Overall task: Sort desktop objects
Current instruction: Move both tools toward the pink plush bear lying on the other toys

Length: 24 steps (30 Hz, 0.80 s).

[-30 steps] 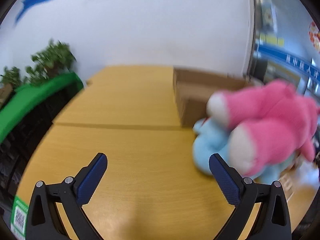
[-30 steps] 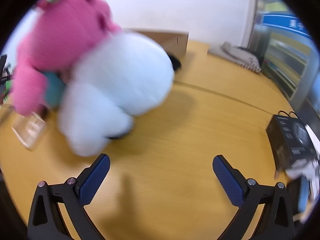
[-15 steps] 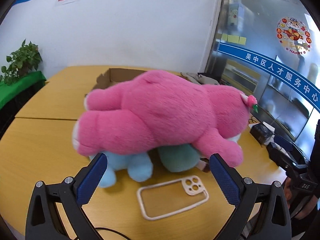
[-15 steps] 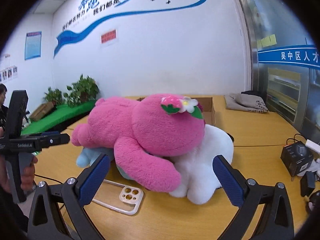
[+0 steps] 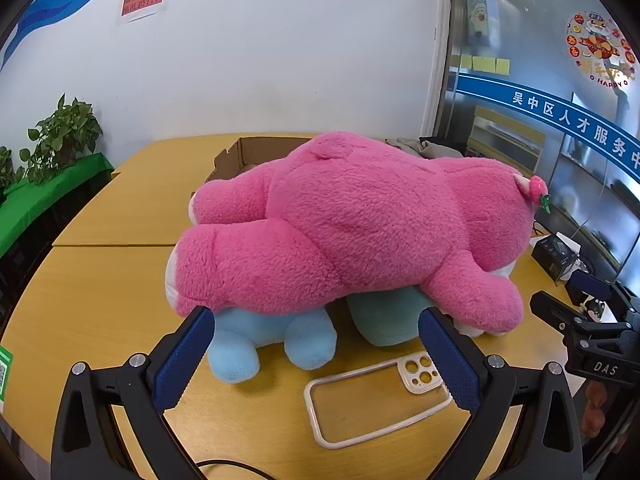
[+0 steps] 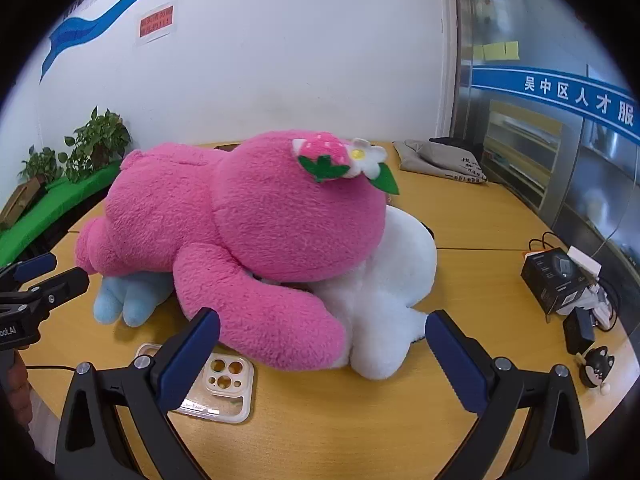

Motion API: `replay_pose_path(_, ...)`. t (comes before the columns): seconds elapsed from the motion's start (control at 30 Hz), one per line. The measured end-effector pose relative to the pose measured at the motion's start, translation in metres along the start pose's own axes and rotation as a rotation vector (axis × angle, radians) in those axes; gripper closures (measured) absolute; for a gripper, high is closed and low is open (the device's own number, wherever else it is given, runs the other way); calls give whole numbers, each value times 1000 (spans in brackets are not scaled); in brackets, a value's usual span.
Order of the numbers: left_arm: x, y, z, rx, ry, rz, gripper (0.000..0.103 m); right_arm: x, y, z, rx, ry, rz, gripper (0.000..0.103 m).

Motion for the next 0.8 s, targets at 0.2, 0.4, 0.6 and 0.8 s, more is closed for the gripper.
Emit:
replay_pose_path(0.2, -4, -1, 0, -13, 6, -4, 0, 2, -9, -1, -25, 1, -15, 0)
replay_pose_path(0.4, -7, 0, 1, -25, 9, -6, 0, 5, -17, 3, -33, 4, -27, 0)
replay_pose_path(0.6, -7, 0, 2, -27, 7, -11, 0, 5, -19, 4, -36, 2, -30, 1)
replay_pose_path(0.8, -7, 1, 4, -23, 3, -15, 0, 6, -18, 4, -38, 4, -31, 1)
Point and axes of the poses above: each gripper's, at about its wrist camera, not at the fingertips, and z roughly the way its jaws point, y to its right, x to its top, the point moved 5 cm from there along z, roughly the way its jaws point, and after that the axes turned 14 degrees about z, right-handed, at the moved point
